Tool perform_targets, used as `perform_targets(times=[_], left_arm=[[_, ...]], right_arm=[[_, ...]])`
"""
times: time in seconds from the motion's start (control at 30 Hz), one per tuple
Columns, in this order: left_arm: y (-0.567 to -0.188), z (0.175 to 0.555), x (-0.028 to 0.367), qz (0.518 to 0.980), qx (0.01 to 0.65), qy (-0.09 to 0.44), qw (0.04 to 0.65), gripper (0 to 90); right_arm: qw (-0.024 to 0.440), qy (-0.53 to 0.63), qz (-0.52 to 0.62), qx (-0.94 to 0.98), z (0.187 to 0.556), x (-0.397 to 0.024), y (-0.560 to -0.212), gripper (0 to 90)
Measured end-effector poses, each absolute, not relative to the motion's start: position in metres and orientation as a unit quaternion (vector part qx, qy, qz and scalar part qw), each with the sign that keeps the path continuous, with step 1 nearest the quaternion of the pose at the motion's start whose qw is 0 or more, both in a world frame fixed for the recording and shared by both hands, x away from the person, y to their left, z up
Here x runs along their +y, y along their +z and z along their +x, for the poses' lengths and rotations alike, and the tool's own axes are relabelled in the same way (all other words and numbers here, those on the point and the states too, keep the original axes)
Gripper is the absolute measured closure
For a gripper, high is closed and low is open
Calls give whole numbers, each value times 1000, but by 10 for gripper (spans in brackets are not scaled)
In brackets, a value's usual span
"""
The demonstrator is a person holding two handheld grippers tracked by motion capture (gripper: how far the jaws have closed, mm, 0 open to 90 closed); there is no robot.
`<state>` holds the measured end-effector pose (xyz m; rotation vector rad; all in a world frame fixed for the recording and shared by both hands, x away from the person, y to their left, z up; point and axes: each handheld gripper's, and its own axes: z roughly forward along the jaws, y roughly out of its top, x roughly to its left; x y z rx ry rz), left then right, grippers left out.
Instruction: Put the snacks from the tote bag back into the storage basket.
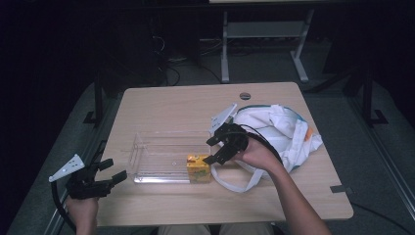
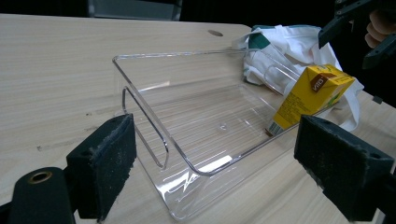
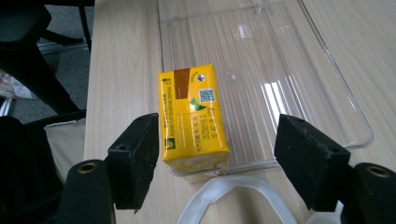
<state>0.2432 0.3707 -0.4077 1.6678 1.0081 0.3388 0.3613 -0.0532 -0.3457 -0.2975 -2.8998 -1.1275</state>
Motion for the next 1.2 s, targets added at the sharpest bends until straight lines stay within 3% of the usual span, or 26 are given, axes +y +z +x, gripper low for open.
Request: perform_targets(times=[1.2], left_arm=[[-408, 243, 369, 710, 426, 143, 542, 126]], right_arm=[[-37, -393, -159, -905, 354, -111, -340, 301]])
